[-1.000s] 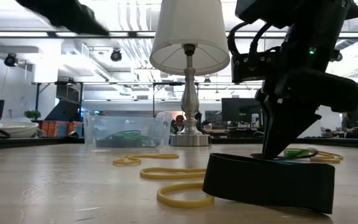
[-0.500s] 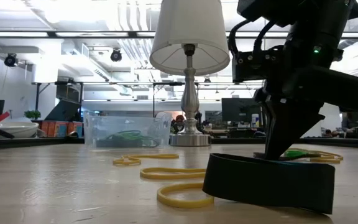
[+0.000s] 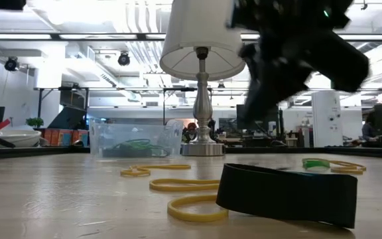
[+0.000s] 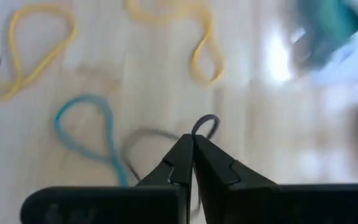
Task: Pick and place rubber bands into bin
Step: Put the purple rubber band into the transparent bin
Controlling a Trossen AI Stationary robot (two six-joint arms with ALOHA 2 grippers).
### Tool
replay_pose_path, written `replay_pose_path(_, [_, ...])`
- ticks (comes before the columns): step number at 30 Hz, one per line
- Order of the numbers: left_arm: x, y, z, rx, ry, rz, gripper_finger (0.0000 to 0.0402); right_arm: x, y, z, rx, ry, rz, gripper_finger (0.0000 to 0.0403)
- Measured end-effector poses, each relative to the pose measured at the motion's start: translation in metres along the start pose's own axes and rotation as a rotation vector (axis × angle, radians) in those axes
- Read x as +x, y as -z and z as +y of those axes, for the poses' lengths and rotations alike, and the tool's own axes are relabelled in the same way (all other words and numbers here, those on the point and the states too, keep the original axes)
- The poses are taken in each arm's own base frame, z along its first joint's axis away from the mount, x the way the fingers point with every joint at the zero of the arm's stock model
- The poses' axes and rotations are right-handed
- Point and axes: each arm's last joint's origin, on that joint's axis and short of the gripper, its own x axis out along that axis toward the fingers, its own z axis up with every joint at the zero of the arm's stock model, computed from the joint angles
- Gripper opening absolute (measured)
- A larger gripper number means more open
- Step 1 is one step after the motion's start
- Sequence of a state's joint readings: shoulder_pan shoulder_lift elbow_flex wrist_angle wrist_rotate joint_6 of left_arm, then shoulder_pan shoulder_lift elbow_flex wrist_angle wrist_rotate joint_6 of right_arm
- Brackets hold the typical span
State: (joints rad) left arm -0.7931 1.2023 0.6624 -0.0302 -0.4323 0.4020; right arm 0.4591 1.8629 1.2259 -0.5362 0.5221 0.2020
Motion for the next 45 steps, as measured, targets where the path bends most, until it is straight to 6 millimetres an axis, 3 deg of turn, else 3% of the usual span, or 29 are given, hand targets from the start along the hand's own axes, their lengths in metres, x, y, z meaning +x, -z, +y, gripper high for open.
replay_pose_path(5, [0.016,-0.005,-0.002,0.022,-0.123,-0.015,0.0073,-0.013,-0.022,-0.008,-0.101,0.150,-0.084,0.0008])
replay_pose_path(9, [0.026,0.002,-0.006,0.007,-0.223,0.073,0.0073,-0.023,-0.043,-0.021,-0.146,0.304,-0.142,0.0008])
replay_pose_path(16, [0.050,0.024,-0.025,0.036,-0.218,0.201,0.0073,-0.029,-0.080,-0.054,-0.185,0.379,-0.257,0.0008])
replay_pose_path(23, [0.068,0.038,-0.037,0.082,-0.272,0.293,0.0073,-0.022,-0.101,-0.097,-0.189,0.479,-0.332,0.0008])
replay_pose_path(35, [0.076,0.039,-0.041,0.068,-0.305,0.281,0.0073,0.004,-0.102,-0.175,-0.047,0.360,-0.415,0.0009])
replay_pose_path(45, [0.079,0.042,-0.034,0.043,-0.327,0.286,0.0073,0.020,-0.091,-0.218,0.116,0.243,-0.457,0.0009])
